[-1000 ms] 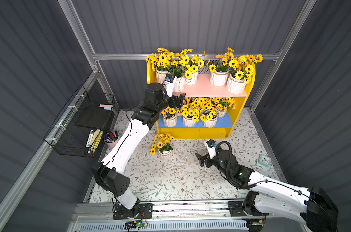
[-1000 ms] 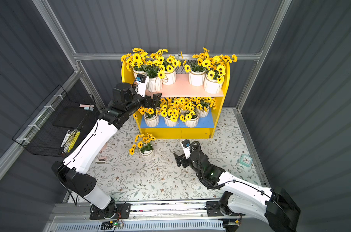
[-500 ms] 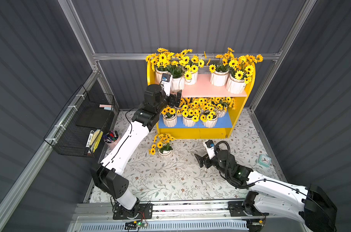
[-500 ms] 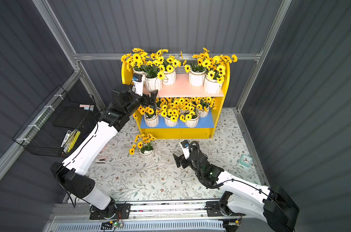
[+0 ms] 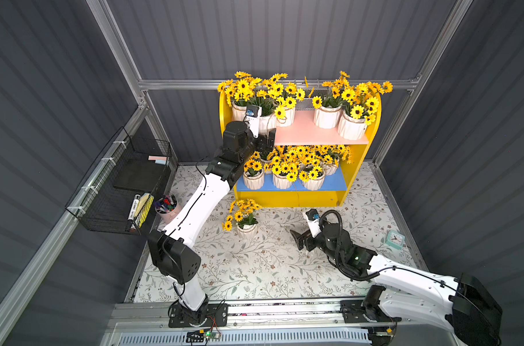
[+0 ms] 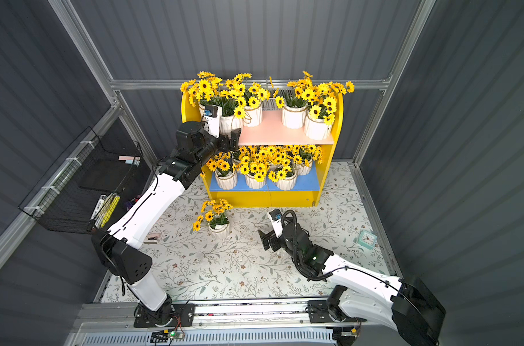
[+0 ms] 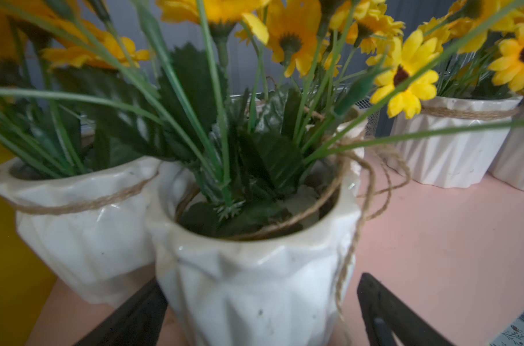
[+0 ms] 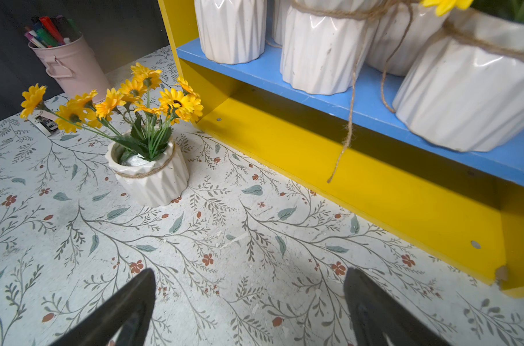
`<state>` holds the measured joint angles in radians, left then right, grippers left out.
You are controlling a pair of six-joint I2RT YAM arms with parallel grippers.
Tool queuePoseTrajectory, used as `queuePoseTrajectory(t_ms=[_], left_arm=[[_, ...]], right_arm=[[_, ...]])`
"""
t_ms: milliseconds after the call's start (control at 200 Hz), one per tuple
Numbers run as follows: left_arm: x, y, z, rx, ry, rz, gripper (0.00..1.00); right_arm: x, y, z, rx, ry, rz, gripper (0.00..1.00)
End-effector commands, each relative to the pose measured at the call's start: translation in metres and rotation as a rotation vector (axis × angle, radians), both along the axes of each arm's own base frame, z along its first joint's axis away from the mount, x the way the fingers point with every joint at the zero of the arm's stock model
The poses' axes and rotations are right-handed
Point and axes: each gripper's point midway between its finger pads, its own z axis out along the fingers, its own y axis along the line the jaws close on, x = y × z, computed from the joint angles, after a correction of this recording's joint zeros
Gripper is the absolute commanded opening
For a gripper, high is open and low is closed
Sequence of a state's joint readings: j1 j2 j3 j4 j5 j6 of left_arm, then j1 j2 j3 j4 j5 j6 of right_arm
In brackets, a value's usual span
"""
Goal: Take the sunflower pots off the shelves
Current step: Pick up the sunflower pot from the shelf.
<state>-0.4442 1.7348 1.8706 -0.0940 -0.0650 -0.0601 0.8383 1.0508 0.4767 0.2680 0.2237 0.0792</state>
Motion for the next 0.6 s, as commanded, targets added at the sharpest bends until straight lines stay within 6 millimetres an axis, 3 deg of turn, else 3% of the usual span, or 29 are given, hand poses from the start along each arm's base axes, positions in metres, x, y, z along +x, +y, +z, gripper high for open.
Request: queuePoseTrajectory(t_ms=[0,595], left_arm=[[0.003,0.004,0.019,-0.02,-0.081,0.032,0.99],[0.021,-0.005,0.021,-0.029,-0.135,0.032,0.99]], right_arm=[[-0.001,-0.002,0.003,0.024,-0.005,-0.001,0.99],[-0.001,-0.003,-0.002,0.022,0.013,0.005,0.99]])
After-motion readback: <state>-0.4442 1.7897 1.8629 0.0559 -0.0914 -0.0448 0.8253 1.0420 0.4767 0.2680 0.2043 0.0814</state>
